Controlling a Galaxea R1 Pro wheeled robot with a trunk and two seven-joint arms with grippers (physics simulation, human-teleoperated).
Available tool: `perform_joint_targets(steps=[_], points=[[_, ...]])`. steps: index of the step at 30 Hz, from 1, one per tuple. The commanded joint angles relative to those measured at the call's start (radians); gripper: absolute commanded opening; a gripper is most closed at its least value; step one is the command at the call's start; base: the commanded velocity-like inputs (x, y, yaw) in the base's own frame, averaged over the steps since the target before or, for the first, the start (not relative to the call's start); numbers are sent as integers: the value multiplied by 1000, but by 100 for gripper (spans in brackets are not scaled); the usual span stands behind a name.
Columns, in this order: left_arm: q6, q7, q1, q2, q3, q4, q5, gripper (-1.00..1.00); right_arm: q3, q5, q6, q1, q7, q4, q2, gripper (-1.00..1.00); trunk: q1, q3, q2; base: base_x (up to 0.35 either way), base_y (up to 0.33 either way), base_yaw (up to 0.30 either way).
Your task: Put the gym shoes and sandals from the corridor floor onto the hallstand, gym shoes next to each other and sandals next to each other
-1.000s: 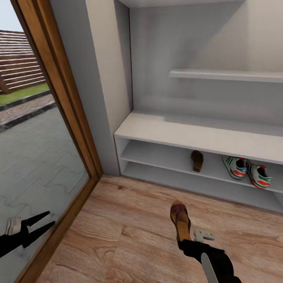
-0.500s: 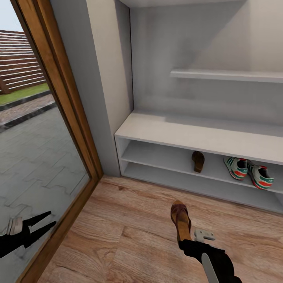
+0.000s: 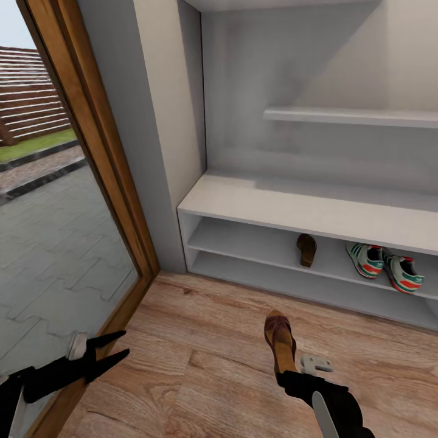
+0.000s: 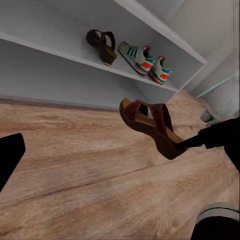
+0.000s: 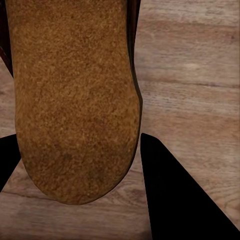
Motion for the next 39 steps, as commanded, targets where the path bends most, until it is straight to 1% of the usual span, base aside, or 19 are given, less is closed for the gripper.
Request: perform_joint_targets(steps=[1, 5, 6, 8, 9, 11, 12, 16, 18, 24, 25, 26, 31, 35, 39], points=[[17, 0, -9, -1, -10, 0, 0, 100, 0, -3, -1, 0, -4, 0, 0, -100, 0, 0, 0, 0, 0, 0], [80, 0, -39, -1, -23, -1, 1, 100, 1, -3, -1, 0, -5, -1, -1, -100, 0, 0, 0, 0, 0, 0], [115, 0, -45, -1, -23, -1, 2, 100, -1, -3, -1, 0, -5, -1, -1, -100, 0, 0, 0, 0, 0, 0], [132, 0, -46, -1, -22, -1, 7, 100, -4, -3, -1, 0, -5, -1, -1, -100, 0, 0, 0, 0, 0, 0], [137, 0, -45, -1, -21, -1, 20, 100, -6, -3, -1, 0, -6, -1, -1, -100, 0, 0, 0, 0, 0, 0], [133, 0, -45, -1, -21, -1, 38, 100, -7, -3, -1, 0, -6, -1, 0, -100, 0, 0, 0, 3, 0, 0], [103, 0, -44, -1, -26, -1, 50, 100, -8, -3, -1, 0, -6, -1, -1, -100, 0, 0, 0, 121, 0, 0], [45, 0, -24, -2, -32, 0, 51, 100, -9, -2, -1, 0, -4, -2, -4, -100, 0, 0, 0, 134, 0, 0], [29, 0, -17, -2, -34, 0, 51, 100, -9, -2, -1, 0, -4, -2, -4, -100, 0, 0, 0, 114, 0, 0], [12, 0, -10, -1, -49, -1, 51, 100, -9, -2, -1, -7, -7, -2, -2, -100, 0, 0, 0, 51, 0, 0], [12, 0, -9, -1, -50, -1, 51, 100, -9, -2, -1, -25, -7, -1, -1, -100, 0, 0, 0, 11, 0, 0], [11, 0, -9, -1, -51, -1, 51, 100, -9, -2, 0, -57, -8, -1, -1, -100, 0, 0, 0, 5, 0, 0], [11, 0, -8, -1, -52, -1, 52, 100, -9, 0, 3, -111, -8, 1, -1, -100, 0, 0, 0, 2, 0, 0], [11, 0, -6, -2, -57, -1, 52, 100, -9, 1, 0, -199, -8, 7, -2, -100, 0, 0, 0, 0, 0, 0], [11, 0, -4, -2, -63, -1, 52, 100, -9, 2, -2, -228, -9, 15, -3, -100, 0, 0, 0, 0, 0, 0]])
